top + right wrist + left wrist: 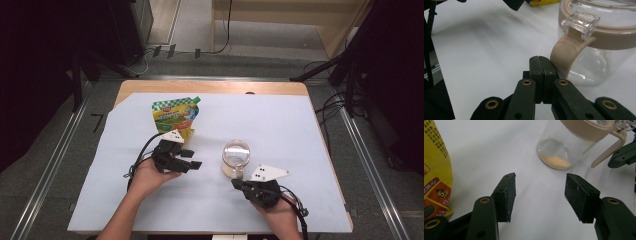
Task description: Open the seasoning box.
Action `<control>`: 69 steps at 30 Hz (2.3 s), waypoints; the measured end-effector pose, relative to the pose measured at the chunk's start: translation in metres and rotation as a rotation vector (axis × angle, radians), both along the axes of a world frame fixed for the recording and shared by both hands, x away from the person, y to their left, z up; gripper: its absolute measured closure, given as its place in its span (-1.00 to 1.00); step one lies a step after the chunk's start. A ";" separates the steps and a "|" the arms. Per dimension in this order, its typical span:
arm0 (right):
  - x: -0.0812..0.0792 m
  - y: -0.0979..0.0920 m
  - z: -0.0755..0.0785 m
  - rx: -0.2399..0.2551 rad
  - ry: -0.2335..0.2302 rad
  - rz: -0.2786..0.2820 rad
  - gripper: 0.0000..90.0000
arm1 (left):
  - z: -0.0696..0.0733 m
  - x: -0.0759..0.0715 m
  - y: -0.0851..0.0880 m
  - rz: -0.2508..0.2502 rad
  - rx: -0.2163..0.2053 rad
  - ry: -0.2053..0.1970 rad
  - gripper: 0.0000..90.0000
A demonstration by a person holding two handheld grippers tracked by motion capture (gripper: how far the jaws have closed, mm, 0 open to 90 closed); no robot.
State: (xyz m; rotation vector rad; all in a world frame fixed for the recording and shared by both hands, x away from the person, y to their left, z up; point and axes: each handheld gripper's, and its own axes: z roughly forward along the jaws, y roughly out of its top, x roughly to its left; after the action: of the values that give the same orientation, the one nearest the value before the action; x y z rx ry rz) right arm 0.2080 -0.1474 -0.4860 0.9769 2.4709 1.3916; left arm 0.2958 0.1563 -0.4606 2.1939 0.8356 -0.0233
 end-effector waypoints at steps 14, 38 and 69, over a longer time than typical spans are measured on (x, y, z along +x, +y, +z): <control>0.005 -0.027 0.001 -0.007 0.022 -0.083 1.00 | -0.001 0.000 0.000 -0.002 0.001 0.004 -0.05; 0.041 -0.070 0.000 -0.014 0.017 -0.258 1.00 | -0.002 -0.001 -0.004 -0.018 0.007 0.002 -0.05; 0.091 -0.068 -0.014 -0.009 0.045 -0.272 1.00 | -0.001 -0.001 -0.017 -0.077 -0.034 -0.001 -0.15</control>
State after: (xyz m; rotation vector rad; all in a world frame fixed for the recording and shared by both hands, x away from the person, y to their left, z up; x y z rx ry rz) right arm 0.2985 -0.2154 -0.4996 1.2982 2.2652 1.2814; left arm 0.2945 0.1394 -0.4616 2.1927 0.7444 -0.0734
